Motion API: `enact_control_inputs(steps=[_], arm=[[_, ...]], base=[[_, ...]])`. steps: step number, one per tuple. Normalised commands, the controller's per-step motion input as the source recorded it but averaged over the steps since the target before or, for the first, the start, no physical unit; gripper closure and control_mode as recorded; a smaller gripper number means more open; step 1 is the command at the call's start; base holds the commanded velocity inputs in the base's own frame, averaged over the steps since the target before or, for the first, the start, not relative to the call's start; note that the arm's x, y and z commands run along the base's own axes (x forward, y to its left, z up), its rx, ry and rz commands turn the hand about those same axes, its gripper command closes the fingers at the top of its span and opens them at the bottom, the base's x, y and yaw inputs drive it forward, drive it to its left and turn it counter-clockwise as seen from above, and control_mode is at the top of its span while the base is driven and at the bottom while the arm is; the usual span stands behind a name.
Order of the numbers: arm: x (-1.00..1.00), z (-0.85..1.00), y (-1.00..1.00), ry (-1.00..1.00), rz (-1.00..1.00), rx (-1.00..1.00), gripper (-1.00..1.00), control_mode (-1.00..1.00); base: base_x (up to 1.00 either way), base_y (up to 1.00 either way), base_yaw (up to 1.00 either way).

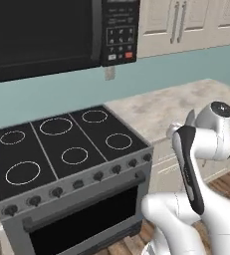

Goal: Pick up the knife from the drawer and place it on the cutting board. Then place the meat from the plate to the cutting board.

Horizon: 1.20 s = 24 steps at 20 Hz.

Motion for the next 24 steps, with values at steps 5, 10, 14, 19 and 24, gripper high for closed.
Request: enact_control_inputs(steps=[5,10,14,19,24], arm=[[0.00,0.00,0.00,0.00,0.00,0.00,1.00,1.00],[0.00,0.00,0.00,0.00,0.00,0.00,1.00,1.00],[0.00,0.00,0.00,0.00,0.00,0.00,1.00,1.00],[0.00,0.00,0.00,0.00,0.00,0.00,1.00,1.00],[0.00,0.00,0.00,0.00,0.00,0.00,1.00,1.00]], base=[[0.00,-1.00,-0.65],[0.01,-0.71,-0.81],[0.00,-0.13,-0.96],[0.00,0.00,-1.00],[0.00,0.00,-1.00]])
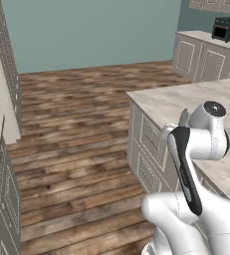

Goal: Pick up the knife from the drawer and place it on the cutting board. Then place the meat from the plate to the cutting board.

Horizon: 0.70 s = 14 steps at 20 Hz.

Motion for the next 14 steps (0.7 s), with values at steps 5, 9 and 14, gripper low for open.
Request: enact_control_inputs(steps=[5,9,14], arm=[[0.00,0.00,0.00,0.00,0.00,0.00,1.00,1.00],[0.00,0.00,0.00,0.00,0.00,0.00,1.00,1.00],[0.00,0.00,0.00,0.00,0.00,0.00,1.00,1.00]], base=[[0.00,0.00,-1.00],[0.00,0.00,-1.00],[0.00,0.00,-0.83]])
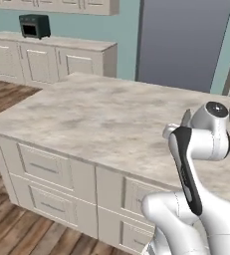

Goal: Pick up the knife from the drawer and place it on the cutting board. Then place the meat from the plate to the cutting board.

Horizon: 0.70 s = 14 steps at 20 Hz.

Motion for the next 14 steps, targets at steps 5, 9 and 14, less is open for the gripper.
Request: enact_control_inputs(steps=[5,9,14], arm=[[0.00,0.00,0.00,0.00,0.00,0.00,1.00,1.00],[0.00,0.00,0.00,0.00,0.00,0.00,1.00,1.00],[0.00,0.00,0.00,0.00,0.00,0.00,1.00,1.00]], base=[[0.00,0.00,-0.50],[-0.09,-0.30,-0.71],[-0.08,-0.54,-0.76]])
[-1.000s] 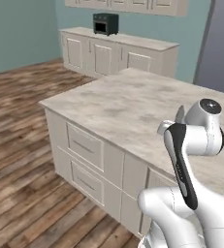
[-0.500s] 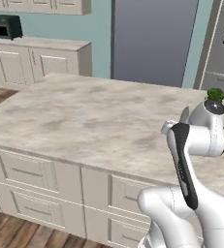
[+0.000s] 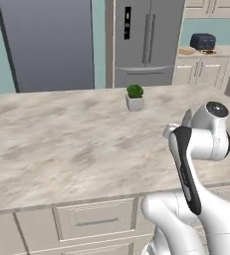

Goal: Pick up the knife from the drawer and place it on the cutting board. Then place the meat from the plate to the cutting board.

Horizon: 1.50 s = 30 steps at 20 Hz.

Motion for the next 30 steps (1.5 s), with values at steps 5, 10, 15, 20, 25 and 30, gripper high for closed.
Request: enact_control_inputs(steps=[5,10,15,20,25,30], arm=[[0.00,0.00,0.00,0.00,0.00,0.00,1.00,1.00],[0.00,0.00,0.00,0.00,0.00,0.00,1.00,1.00],[0.00,0.00,0.00,0.00,0.00,0.00,1.00,1.00],[0.00,0.00,0.00,0.00,0.00,0.00,1.00,1.00],[0.00,0.00,0.00,0.00,0.00,0.00,1.00,1.00],[0.00,0.00,0.00,0.00,0.00,0.00,1.00,1.00]], base=[[0.00,-0.60,-0.68],[0.38,-0.66,-0.11],[0.33,-1.00,0.00],[0.40,-1.00,0.00],[0.57,-1.00,0.00],[0.64,-1.00,0.00]])
